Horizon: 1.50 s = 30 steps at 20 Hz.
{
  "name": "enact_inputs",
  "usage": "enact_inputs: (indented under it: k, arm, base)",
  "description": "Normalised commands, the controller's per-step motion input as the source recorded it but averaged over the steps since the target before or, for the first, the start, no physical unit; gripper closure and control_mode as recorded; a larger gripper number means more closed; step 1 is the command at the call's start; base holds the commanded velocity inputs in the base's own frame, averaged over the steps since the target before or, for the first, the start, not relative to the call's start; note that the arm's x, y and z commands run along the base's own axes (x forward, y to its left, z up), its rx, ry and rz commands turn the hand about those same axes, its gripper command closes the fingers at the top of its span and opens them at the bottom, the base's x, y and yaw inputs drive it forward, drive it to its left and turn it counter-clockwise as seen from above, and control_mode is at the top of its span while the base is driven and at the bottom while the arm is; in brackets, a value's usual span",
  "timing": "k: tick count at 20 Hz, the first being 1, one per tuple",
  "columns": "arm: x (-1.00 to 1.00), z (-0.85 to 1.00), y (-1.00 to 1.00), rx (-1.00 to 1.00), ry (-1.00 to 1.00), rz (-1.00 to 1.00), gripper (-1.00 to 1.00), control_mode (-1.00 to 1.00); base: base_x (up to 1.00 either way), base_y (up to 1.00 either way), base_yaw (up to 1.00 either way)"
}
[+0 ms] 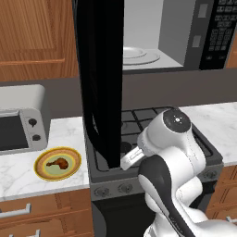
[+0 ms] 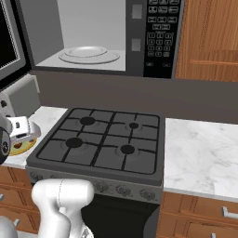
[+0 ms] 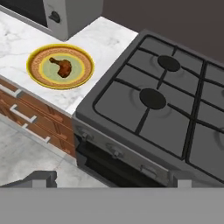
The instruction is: Pick the chicken drumstick from the counter and place it in the microwave. Then turn on the microwave.
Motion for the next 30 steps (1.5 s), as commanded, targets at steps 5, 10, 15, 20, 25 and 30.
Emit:
enact_inputs:
  k: [5,10,15,20,25,30]
  arm:
    - [0.06,-0.51,-0.13,0.0,-0.09,0.02,-1.0,-1.0]
    - [0.03,-0.32,-0.2,0.01,-0.1,0.03,-1.0,-1.0]
    - [0.09,-0.12,-0.13,0.03,-0.04,0.04,-1.0,-1.0]
    - [0.23,-0.17,-0.13,0.02,0.0,0.03,-1.0,-1.0]
    - [0.18,-0.16,-0.11,0.01,0.05,0.01,-1.0,-1.0]
    - [0.19,-0.14,-0.04,0.0,0.09,0.01,-1.0,-1.0]
  base:
    - [0.0,0.0,0.0]
    - [0.0,0.0,0.0]
    - [0.0,0.0,0.0]
    - [0.0,0.0,0.0]
    - [0.0,0.0,0.0]
    - [0.0,0.0,0.0]
